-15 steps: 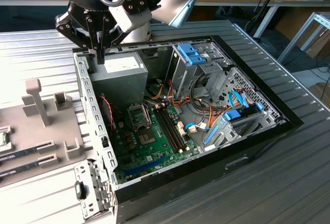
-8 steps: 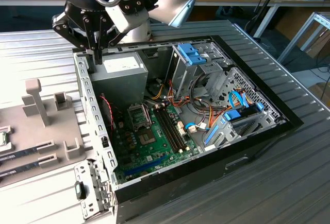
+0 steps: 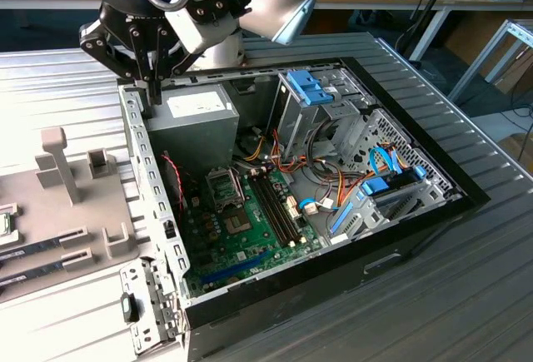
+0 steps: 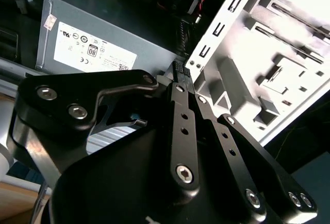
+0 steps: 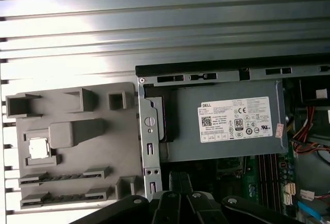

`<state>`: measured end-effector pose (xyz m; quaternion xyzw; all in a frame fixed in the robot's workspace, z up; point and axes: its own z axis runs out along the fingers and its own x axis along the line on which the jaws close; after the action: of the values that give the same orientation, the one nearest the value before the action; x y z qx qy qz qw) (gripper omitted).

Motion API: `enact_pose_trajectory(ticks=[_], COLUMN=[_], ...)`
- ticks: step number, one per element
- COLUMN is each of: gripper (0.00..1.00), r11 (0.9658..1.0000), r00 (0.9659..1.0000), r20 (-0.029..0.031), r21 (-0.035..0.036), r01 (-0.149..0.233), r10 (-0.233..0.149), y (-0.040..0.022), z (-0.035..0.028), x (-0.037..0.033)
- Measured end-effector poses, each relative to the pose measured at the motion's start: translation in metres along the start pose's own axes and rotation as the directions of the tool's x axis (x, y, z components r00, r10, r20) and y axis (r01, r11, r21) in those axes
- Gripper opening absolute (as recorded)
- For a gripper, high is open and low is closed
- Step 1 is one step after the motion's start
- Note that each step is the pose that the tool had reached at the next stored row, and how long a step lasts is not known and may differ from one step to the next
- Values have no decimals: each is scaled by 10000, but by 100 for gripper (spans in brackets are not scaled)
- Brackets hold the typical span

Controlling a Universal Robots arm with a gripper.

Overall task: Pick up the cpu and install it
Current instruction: 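Reach for the cpu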

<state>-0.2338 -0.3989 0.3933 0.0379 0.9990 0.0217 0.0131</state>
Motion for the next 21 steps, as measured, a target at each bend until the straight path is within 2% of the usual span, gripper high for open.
enact_pose_trajectory(ticks=[21], gripper=[11], r11=[10000], r00=[10000], r20=[1], r21=[0], r01=[0], r10=[0], y=[-7], z=[-2], x=[87])
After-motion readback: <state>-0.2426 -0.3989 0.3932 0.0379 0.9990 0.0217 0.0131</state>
